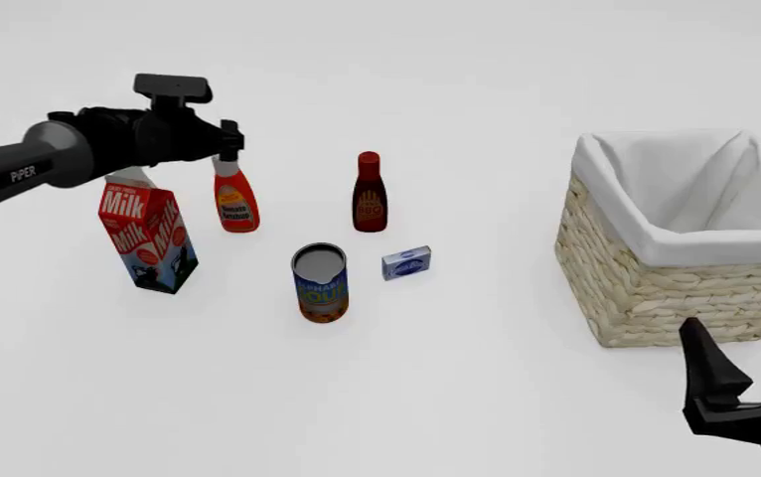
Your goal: Pick the ketchup and place it in the basket.
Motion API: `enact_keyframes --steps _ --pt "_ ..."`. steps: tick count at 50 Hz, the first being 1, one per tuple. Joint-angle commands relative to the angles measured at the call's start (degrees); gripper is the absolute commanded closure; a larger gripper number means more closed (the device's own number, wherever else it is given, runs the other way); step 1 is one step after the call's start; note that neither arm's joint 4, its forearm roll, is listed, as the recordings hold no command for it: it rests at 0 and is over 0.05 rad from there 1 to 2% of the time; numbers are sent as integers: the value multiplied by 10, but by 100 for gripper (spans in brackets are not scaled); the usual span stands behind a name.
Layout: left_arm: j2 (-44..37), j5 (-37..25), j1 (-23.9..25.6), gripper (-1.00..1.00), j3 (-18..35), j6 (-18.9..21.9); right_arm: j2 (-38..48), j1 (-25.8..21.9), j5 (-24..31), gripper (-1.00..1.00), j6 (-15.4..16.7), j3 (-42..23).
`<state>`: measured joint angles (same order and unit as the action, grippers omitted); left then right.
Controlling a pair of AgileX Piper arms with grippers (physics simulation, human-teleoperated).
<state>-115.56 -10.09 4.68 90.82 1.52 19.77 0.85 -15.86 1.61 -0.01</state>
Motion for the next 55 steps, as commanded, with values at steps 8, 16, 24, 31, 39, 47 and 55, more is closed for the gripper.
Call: enact_keyframes --steps 8,16,24,31,39,47,55 --pt "-25 4 4 -100 16 -5 12 2 -8 -100 -3 0" --pt "-36 5 5 -100 24 -5 18 3 -12 -100 -4 0" --pt "-43 7 6 -100 26 -7 23 5 -16 -100 -4 0" --pt "-49 8 6 -100 29 -9 25 4 -16 -100 -4 0" --pt "-56 11 6 -100 27 -12 31 4 -20 -100 -4 0" --pt "-64 16 6 -100 25 -13 30 4 -18 -100 -3 0" --pt "-72 16 4 -100 29 -14 38 3 -25 -100 -4 0"
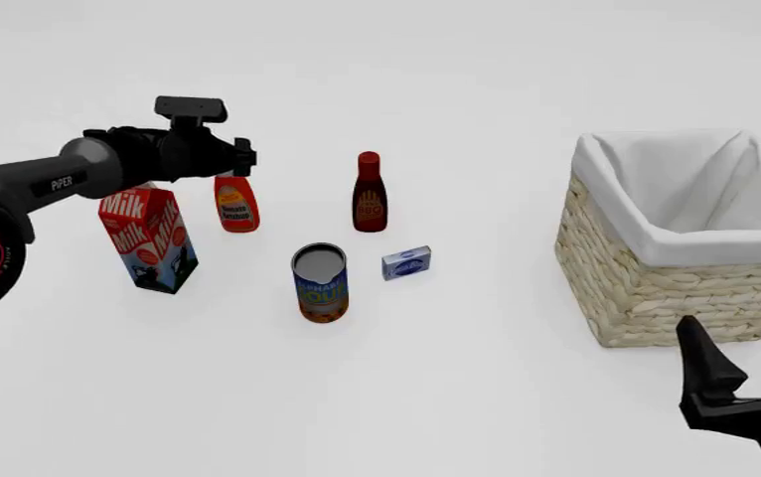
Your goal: Pick the ketchup and place it in the basket.
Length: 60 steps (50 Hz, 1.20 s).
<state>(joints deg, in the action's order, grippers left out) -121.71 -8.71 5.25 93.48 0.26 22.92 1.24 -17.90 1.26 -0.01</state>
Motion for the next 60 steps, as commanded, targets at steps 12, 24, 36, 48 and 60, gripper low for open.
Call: enact_keyframes --steps 12,24,36,48,60 --pt "-16 5 -2 -100 2 -4 10 0 -7 -100 -1 0" --pt "-12 15 -5 100 -7 0 15 -1 -11 -100 -3 0" --pt "22 9 -6 100 -13 8 8 -3 -5 -100 -3 -1" --pt "61 1 -4 100 -23 10 -33 0 26 -100 -3 0" --pt "109 -7 1 100 -41 13 -45 1 34 -100 8 0"
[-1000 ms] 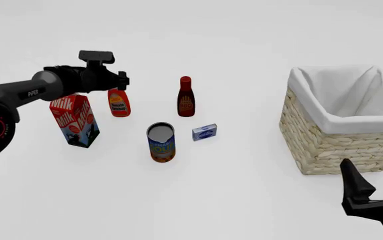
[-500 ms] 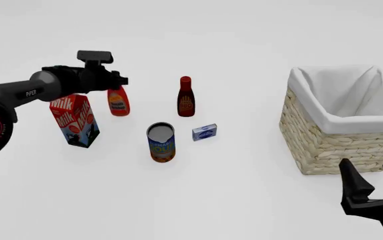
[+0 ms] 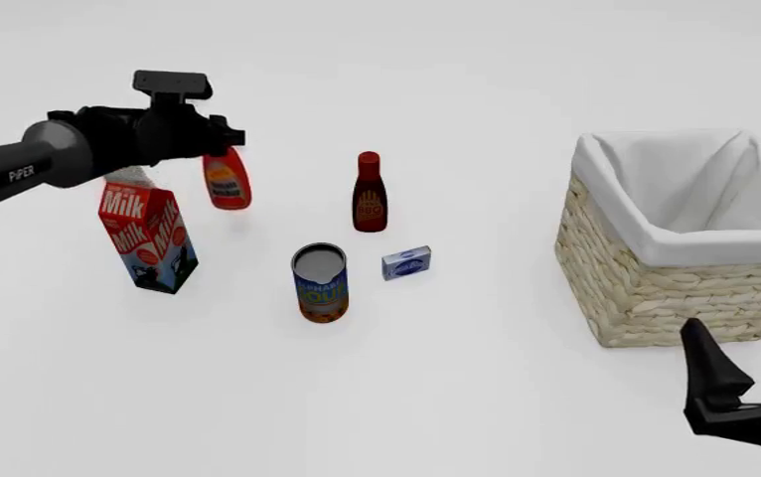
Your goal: Pick the ketchup and place it in the basket.
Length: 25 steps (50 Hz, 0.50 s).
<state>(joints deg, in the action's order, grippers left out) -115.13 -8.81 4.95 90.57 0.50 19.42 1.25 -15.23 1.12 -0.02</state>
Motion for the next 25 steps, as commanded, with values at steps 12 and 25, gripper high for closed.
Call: enact_keyframes --steps 12,25 --pt "114 -21 22 100 -44 11 -60 -15 47 -100 50 -8" --pt "192 -50 34 100 -87 -5 -86 -45 92 -100 59 -41"
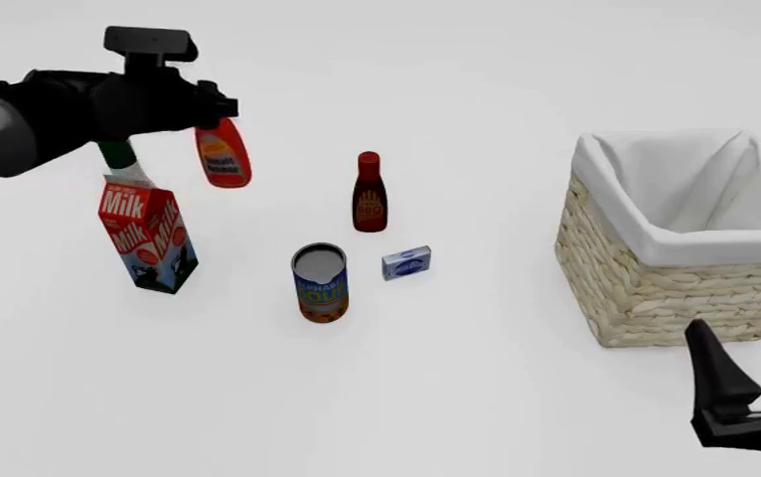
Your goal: Pick the ketchup and place it in the basket.
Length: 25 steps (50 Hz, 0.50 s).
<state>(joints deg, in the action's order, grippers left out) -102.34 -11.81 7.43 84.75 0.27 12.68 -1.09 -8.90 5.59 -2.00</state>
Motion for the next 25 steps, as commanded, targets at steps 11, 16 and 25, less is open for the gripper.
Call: enact_keyframes --steps 11,16,25 --pt "148 -45 25 100 -70 -5 -30 -111 62 -100 31 -68" --pt "192 -50 34 100 -95 2 -6 -138 51 -100 48 -80" --pt "251 -79 59 100 -118 3 49 -198 23 -100 56 -105"
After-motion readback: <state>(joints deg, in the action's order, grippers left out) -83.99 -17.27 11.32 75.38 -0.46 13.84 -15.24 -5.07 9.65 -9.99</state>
